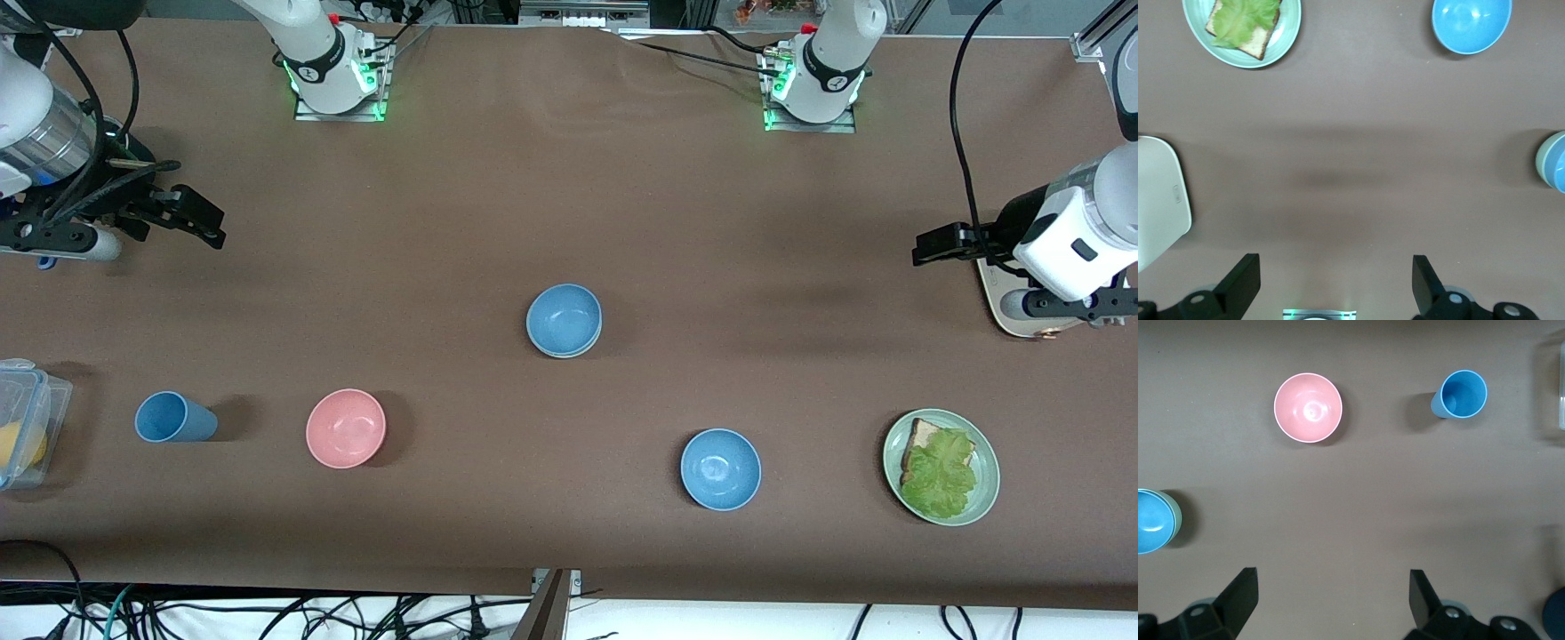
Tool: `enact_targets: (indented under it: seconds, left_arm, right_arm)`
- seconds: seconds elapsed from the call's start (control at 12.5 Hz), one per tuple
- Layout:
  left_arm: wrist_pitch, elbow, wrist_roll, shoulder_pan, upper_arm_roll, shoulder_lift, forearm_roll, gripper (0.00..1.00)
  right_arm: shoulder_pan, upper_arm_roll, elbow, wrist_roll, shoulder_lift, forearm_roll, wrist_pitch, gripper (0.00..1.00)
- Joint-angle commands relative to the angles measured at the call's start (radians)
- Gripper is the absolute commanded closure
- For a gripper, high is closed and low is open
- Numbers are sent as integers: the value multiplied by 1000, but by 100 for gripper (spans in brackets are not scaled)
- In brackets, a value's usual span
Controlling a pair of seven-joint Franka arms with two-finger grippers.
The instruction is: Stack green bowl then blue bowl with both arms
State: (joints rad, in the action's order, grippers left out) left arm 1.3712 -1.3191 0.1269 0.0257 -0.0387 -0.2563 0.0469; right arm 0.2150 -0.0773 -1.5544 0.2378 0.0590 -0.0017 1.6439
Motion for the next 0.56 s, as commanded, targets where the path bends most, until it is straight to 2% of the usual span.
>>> enact_targets:
  seconds: [0.0,0.48]
  left_arm:
    - [25,-52,-65,-23,-16,38,-41,0]
    - [15,-31,-70,-18,-10,8,-25,0]
  right_arm:
    - [0,-2,13,9,-1,25,-6,0]
    - [1,-2,11,3,4,22,-1,0]
